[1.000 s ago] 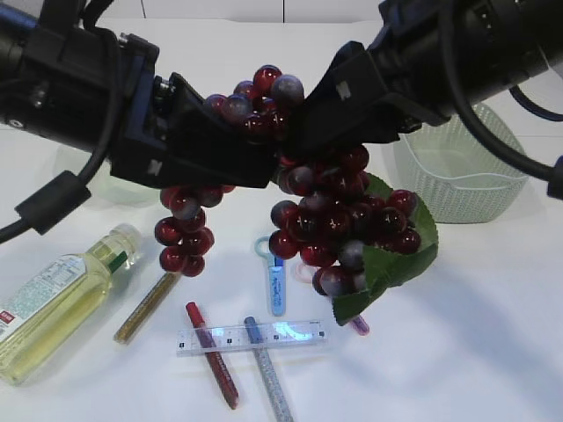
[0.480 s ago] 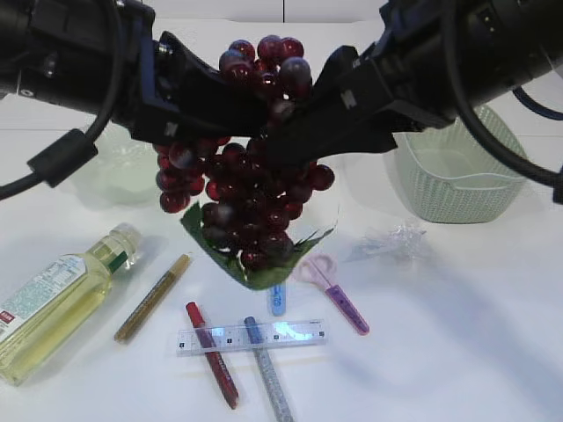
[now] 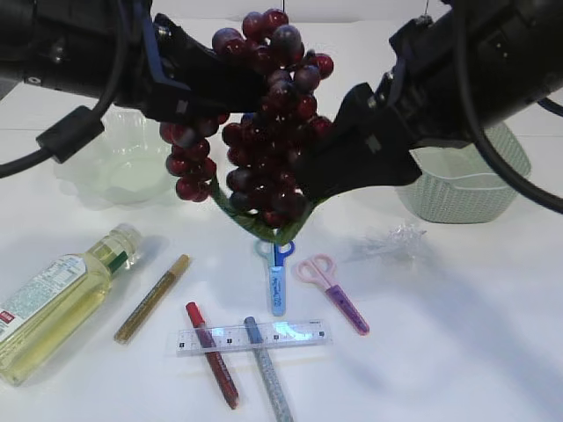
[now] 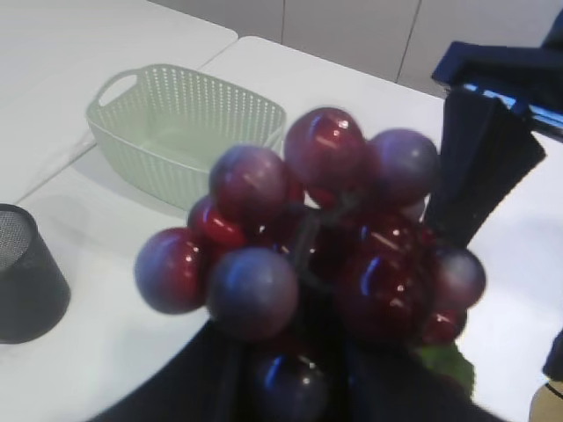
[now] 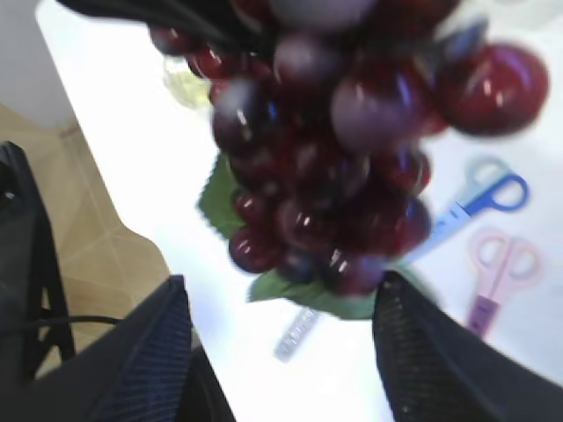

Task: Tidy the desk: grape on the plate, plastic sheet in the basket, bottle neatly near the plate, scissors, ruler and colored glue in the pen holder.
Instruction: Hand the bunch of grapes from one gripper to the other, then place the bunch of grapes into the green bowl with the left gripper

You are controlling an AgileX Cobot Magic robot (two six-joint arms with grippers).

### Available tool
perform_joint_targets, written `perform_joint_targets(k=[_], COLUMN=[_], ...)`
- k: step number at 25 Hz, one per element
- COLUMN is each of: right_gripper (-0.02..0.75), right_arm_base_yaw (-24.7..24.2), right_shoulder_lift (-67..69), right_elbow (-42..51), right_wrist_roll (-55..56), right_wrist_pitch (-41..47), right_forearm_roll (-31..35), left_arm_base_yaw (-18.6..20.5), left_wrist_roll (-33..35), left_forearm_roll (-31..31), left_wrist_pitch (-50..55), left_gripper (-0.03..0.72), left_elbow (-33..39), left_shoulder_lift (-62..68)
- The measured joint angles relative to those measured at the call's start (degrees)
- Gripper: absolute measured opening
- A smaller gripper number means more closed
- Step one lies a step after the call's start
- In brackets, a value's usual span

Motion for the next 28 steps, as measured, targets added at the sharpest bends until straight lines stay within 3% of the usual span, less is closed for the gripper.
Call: perform_joint_targets(k=[7,12,22,28], right_gripper=[0.510,0.510,0.510,0.510], right_arm_base_yaw=[0.00,0.00,0.00,0.00], right_shoulder_lift=[0.00,0.00,0.00,0.00], right_elbow=[0.00,0.00,0.00,0.00], right_wrist_roll=[9.39,15.96,28.29,28.89], right_wrist_pitch=[0.81,1.02,5.84,8.27], right_forearm_roll=[-11.82,-16.54,-28.84,-32.12], left_arm_base_yaw=[0.00,0.00,0.14,5.55], left_wrist_roll=[0.00,0.00,0.00,0.00], left_forearm_roll=[-0.72,-1.25,-8.85,-13.03], left_wrist_pitch=[-3.94,-9.50,-35.77,-39.56], left_gripper=[0.164,0.164,0.163,0.162], left_elbow=[-0.03,-0.03,-0.03,-0.03], left_shoulder_lift=[0.00,0.00,0.00,1.72])
